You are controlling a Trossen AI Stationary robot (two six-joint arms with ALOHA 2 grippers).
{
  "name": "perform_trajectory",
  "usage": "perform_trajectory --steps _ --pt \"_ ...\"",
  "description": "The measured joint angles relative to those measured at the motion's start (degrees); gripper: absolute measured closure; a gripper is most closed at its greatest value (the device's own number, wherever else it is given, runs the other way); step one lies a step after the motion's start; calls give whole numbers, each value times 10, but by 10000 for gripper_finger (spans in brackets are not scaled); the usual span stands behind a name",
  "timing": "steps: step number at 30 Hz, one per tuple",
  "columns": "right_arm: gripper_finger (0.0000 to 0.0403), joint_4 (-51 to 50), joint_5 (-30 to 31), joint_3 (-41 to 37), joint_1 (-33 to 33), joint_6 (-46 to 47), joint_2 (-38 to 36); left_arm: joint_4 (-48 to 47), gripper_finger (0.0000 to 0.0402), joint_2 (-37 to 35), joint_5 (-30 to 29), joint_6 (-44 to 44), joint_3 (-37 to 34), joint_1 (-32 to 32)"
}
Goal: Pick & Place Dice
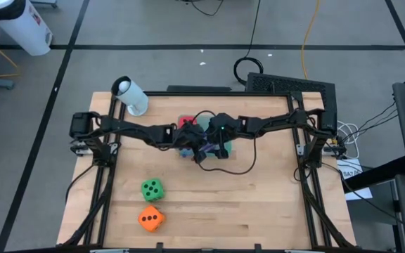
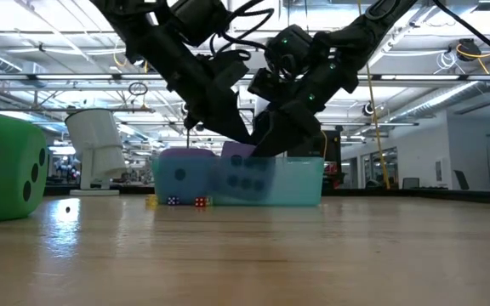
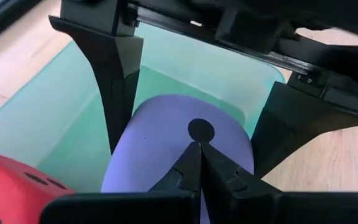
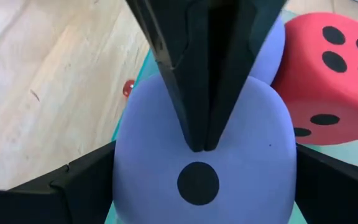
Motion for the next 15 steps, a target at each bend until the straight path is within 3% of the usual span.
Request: perform_trajectory --steps 15 --pt "7 20 -1 -1 7 -12 -2 -55 397 3 15 -6 0 3"
